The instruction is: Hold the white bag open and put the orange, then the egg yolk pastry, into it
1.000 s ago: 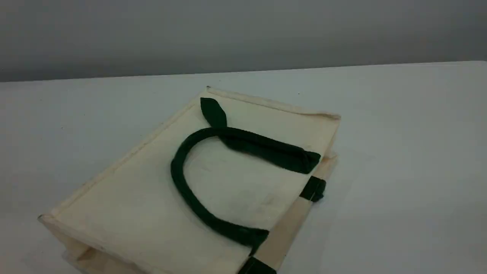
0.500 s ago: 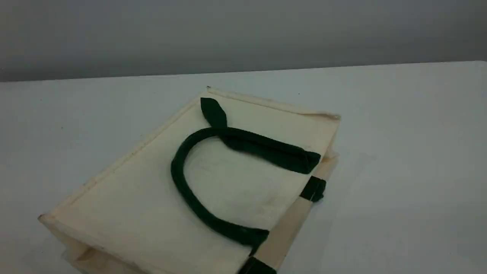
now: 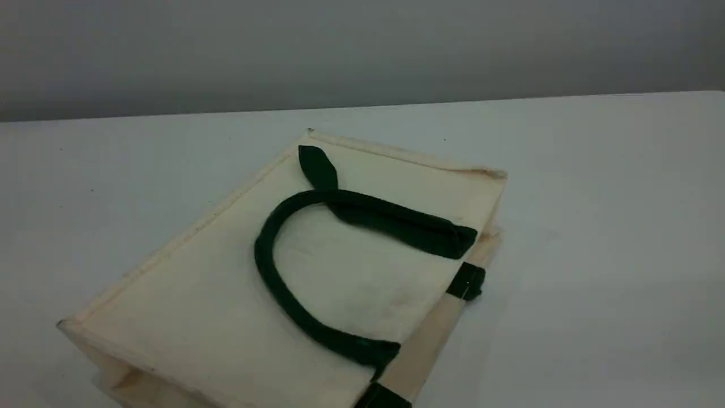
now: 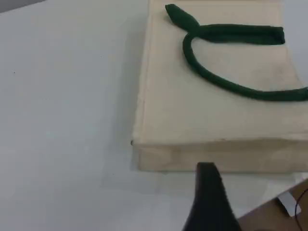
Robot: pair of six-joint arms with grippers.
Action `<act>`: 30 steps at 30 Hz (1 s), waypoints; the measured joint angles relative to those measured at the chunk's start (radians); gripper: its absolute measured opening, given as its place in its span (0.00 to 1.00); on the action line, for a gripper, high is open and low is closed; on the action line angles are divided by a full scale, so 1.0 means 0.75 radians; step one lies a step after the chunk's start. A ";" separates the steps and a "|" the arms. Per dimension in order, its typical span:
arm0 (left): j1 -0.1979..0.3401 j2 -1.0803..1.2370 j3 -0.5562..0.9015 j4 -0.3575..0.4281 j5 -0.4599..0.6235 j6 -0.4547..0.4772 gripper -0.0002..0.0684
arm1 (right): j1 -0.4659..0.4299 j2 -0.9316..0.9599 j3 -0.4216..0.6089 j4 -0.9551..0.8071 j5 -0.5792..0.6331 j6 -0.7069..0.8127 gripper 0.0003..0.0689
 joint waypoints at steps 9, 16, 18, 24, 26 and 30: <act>0.171 0.000 0.000 -0.003 0.004 0.005 0.62 | -0.223 0.000 0.000 0.001 0.000 0.000 0.68; 0.453 -0.002 0.000 -0.004 0.004 0.005 0.62 | -0.223 0.000 0.000 0.001 0.000 0.000 0.68; 0.490 -0.026 0.000 -0.004 0.004 0.005 0.62 | -0.223 0.000 0.000 0.001 0.000 0.000 0.68; 0.495 -0.064 -0.004 -0.006 0.007 0.005 0.62 | -0.224 0.000 0.000 0.001 0.000 0.000 0.68; 0.493 -0.064 -0.004 -0.006 0.007 0.005 0.62 | -0.224 0.000 0.000 0.001 0.000 0.000 0.68; 0.493 -0.063 -0.003 -0.006 0.006 0.005 0.62 | -0.224 0.000 0.000 0.001 0.000 0.000 0.68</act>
